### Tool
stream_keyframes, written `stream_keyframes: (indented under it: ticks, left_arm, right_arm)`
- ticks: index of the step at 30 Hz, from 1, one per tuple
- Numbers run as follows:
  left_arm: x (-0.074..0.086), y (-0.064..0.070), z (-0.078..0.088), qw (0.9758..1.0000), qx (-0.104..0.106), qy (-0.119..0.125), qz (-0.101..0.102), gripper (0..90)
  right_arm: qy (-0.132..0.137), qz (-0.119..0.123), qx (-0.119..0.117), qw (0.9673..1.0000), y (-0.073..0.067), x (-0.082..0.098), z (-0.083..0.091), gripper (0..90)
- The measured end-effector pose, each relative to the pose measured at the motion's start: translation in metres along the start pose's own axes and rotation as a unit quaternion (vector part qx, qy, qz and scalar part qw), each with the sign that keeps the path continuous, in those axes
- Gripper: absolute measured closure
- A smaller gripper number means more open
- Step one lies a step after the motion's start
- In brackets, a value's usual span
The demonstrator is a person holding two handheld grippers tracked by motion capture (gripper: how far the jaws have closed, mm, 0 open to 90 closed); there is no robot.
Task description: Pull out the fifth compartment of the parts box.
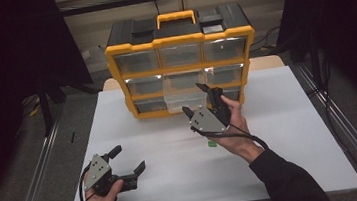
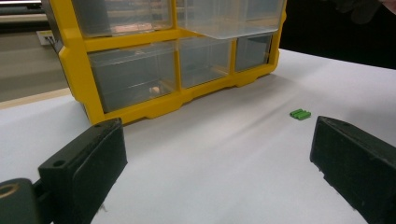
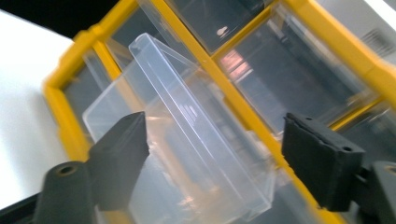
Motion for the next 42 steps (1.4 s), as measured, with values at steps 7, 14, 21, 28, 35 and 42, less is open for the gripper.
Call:
stream_keyframes:
  ticks: [7,14,21,28,35,42]
  left_arm:
    - [0.000,0.000,0.000,1.0000,0.000,0.001,0.000,3.6]
    - [0.000,0.000,0.000,1.0000,-0.002,-0.001,0.000,3.6]
    - [0.001,-0.001,0.000,0.9999,-0.001,0.000,0.012,3.6]
    - [0.000,-0.001,0.001,1.0000,-0.001,0.000,0.007,3.6]
    - [0.000,-0.001,0.001,1.0000,-0.003,-0.002,0.006,3.6]
    - [0.000,-0.001,0.001,1.0000,-0.002,-0.002,0.004,3.6]
  right_arm:
    - [0.004,-0.116,-0.017,0.9931,0.010,0.004,0.001,11.0]
    - [0.003,-0.200,-0.021,0.9796,0.018,0.010,0.003,4.9]
    - [0.008,-0.255,-0.033,0.9664,0.022,0.013,0.005,2.6]
    - [0.010,-0.316,-0.064,0.9465,0.027,0.020,0.008,0.0]
    - [0.008,-0.329,-0.073,0.9413,0.027,0.028,0.013,0.0]
    - [-0.007,-0.346,-0.088,0.9339,0.027,0.040,0.021,0.0]
Point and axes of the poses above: each handheld gripper's, and its own axes: z roughly backward along the jaws, x roughly out of its underside, y roughly to its right, the point moved 4 cm from there along -z, roughly forward along the jaws, and after that the axes turned 9 degrees about y, right-handed, at the moved point
